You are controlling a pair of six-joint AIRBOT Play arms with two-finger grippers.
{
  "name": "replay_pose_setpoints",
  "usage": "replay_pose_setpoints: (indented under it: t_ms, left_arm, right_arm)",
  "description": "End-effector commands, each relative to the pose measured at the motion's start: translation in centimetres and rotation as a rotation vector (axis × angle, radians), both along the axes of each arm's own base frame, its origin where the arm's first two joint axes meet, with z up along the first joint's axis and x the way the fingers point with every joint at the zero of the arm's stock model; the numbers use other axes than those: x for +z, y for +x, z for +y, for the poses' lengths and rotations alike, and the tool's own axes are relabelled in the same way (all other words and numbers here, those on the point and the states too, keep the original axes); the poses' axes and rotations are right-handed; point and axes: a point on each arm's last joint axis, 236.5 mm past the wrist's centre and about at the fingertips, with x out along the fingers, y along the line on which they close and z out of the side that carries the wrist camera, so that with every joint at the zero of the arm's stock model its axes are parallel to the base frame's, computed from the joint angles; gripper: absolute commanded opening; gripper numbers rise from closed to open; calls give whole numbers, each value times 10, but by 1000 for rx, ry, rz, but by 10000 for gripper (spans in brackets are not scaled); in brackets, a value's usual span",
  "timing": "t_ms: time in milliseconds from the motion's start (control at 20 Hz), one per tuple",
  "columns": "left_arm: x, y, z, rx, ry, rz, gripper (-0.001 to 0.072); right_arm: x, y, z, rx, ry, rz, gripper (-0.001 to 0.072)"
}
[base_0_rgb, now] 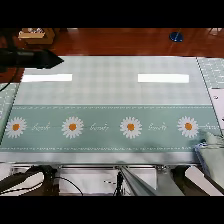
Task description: Fold the shirts.
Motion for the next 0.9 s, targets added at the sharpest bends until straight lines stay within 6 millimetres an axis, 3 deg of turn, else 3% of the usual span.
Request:
replay_pose_setpoints:
  t_ms: [0,100,250,350,450,850]
  left_arm:
    - [-31,7,-43,6,186,10,477]
    - [-71,-7,-39,29,420,119,478]
    - [-112,-41,-29,-47,693,285,477]
    - [-129,-55,-26,-60,747,385,478]
    - [-138,-55,-25,-30,739,420,478]
    - [-140,-54,-26,-31,739,418,477]
  right_arm:
    - [-52,68,147,440,-8,198,381]
    - [-112,43,192,639,-99,483,505]
    - [-152,18,207,773,-237,707,528]
    - [-155,18,211,794,-283,726,528]
    - [-155,18,215,797,-273,723,528]
    - [-155,18,214,796,-273,723,527]
